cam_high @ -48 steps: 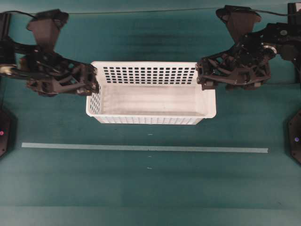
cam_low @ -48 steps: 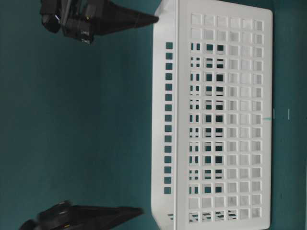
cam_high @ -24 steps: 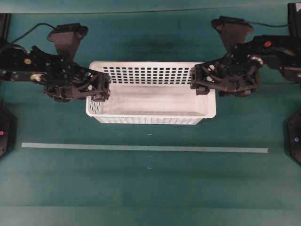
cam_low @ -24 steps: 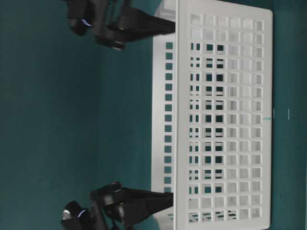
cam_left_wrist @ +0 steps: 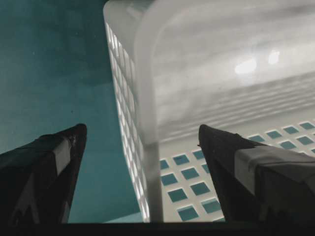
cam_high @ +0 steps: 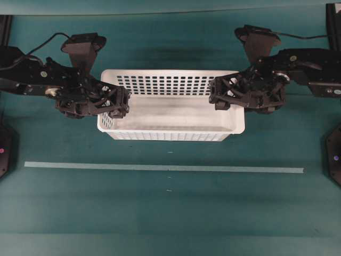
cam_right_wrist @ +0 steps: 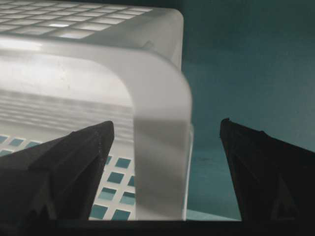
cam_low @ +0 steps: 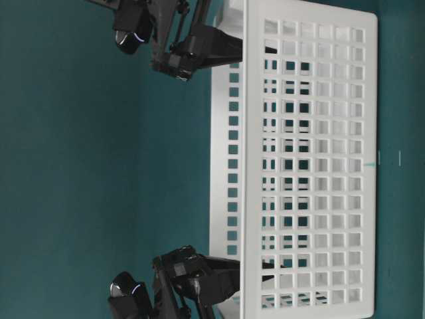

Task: Lift the white basket with both hands.
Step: 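Lower both grippers onto the basket's end rims and close them, then lift the basket with both grippers and pull it toward the front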

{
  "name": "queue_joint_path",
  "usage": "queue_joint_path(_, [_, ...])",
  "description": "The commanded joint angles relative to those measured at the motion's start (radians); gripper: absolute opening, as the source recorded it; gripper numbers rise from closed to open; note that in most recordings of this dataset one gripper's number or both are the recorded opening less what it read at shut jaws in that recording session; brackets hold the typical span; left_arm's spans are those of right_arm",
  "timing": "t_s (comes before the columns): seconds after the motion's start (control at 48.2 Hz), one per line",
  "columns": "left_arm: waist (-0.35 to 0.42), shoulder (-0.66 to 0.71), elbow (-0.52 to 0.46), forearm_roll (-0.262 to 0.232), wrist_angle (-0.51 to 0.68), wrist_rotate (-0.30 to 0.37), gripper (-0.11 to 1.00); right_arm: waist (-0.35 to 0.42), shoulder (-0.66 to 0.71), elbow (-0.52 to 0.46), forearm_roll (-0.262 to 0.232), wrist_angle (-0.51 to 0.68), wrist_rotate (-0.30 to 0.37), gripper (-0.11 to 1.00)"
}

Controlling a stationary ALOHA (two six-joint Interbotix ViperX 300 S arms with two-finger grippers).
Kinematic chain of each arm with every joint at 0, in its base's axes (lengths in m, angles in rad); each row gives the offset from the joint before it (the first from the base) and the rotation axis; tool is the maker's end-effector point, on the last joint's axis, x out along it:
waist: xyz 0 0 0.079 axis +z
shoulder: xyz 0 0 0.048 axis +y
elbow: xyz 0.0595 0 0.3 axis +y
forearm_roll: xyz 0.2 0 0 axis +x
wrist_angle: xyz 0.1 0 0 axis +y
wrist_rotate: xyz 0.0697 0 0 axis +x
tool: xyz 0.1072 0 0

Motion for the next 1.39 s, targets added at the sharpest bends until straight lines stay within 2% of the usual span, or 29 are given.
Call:
queue_joint_path(0.0, [0.003, -0.005, -0.006, 0.006, -0.006, 0.000, 0.91, 0.006, 0.006, -0.006, -0.002, -0.005, 0.003, 0.90])
queue_joint_path(0.145, [0.003, -0.005, -0.006, 0.006, -0.008, 0.000, 0.88, 0.009, 0.020, -0.009, 0.000, 0.000, 0.003, 0.87])
queue_joint_path(0.228, [0.005, -0.005, -0.006, 0.006, -0.012, 0.000, 0.79, 0.011, 0.032, -0.011, 0.002, 0.000, 0.003, 0.77])
queue_joint_path(0.29, [0.005, -0.005, -0.006, 0.006, -0.014, 0.000, 0.65, 0.011, 0.037, -0.012, 0.003, -0.002, 0.003, 0.63])
queue_joint_path(0.456, [0.005, -0.005, -0.003, 0.006, -0.014, 0.000, 0.19, 0.012, 0.040, -0.017, 0.003, -0.003, 0.002, 0.22])
queue_joint_path(0.498, [0.005, -0.006, -0.002, 0.006, -0.014, -0.002, 0.11, 0.012, 0.040, -0.017, 0.005, -0.002, 0.002, 0.16])
queue_joint_path(0.56, [0.003, -0.008, 0.002, 0.006, -0.014, -0.002, 0.03, 0.011, 0.040, -0.017, 0.003, 0.000, 0.002, 0.16])
queue_joint_path(1.017, [0.005, -0.009, 0.002, 0.006, -0.012, 0.003, 0.01, 0.012, 0.040, -0.018, 0.005, 0.002, 0.000, 0.16])
queue_joint_path(1.369, [0.003, -0.058, -0.026, 0.006, 0.046, 0.006, -0.01, 0.015, -0.015, -0.058, 0.005, 0.091, -0.002, 0.16])
